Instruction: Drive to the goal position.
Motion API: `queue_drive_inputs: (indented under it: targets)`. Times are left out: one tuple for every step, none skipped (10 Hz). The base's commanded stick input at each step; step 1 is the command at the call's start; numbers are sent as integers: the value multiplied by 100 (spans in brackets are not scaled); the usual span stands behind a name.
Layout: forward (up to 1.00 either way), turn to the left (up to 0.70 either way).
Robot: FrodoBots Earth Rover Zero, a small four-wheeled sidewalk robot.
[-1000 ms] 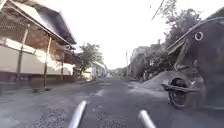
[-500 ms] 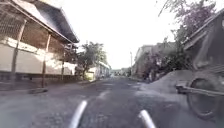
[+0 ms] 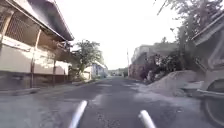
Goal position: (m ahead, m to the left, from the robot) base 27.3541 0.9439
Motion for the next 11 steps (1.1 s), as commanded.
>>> queue_drive_inputs:
  targets:
    - [85,-34]
    - [85,-34]
    - [85,-34]
    - [85,-34]
    - [85,-28]
    - [85,-16]
    - [85,-3]
    - [85,0]
    - [85,0]
    - [85,0]
    - [85,0]
